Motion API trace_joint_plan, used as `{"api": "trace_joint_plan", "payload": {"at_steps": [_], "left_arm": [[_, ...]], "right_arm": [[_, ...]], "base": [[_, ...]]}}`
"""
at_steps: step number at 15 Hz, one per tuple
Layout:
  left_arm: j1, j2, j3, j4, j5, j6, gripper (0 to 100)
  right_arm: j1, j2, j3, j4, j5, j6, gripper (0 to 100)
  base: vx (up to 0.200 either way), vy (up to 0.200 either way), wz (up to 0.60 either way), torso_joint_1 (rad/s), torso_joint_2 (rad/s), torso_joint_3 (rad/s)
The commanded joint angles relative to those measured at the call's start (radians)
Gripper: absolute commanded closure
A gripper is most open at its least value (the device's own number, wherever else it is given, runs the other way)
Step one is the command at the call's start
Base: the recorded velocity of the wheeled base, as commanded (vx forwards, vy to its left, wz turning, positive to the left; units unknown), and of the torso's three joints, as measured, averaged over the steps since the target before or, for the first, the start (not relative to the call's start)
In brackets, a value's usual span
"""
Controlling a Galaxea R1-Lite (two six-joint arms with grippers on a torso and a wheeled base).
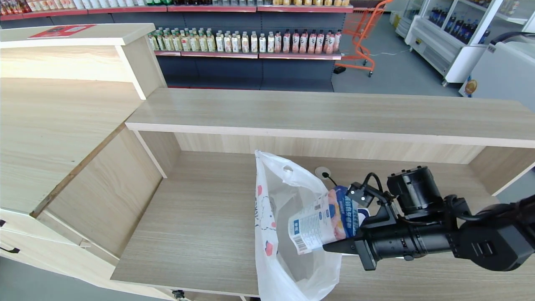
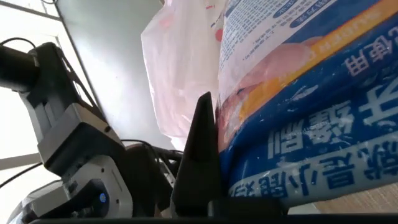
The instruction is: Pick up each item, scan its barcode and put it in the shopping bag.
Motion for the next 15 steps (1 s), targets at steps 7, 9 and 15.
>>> {"api": "trace_joint_plan", "payload": {"at_steps": [7, 9, 15], "left_arm": [[0.0, 0.0, 0.0, 0.0, 0.001, -0.001, 0], [0.0, 0.0, 0.0, 0.0, 0.001, 0.001, 0], [0.0, 0.0, 0.0, 0.0, 0.001, -0.001, 0]], "right_arm": [[0.081, 0.116, -0.038, -0.088, -0.028, -0.018, 0], [0.087, 0.109, -0.041, -0.122, -0.026, 0.009, 0], [0.011, -0.095, 0.006, -0.13, -0.023, 0.381, 0]], "base": [[0.0, 0.0, 0.0, 0.0, 0.0, 0.0], [0.0, 0.0, 0.0, 0.0, 0.0, 0.0], [0.0, 0.0, 0.0, 0.0, 0.0, 0.0]]}}
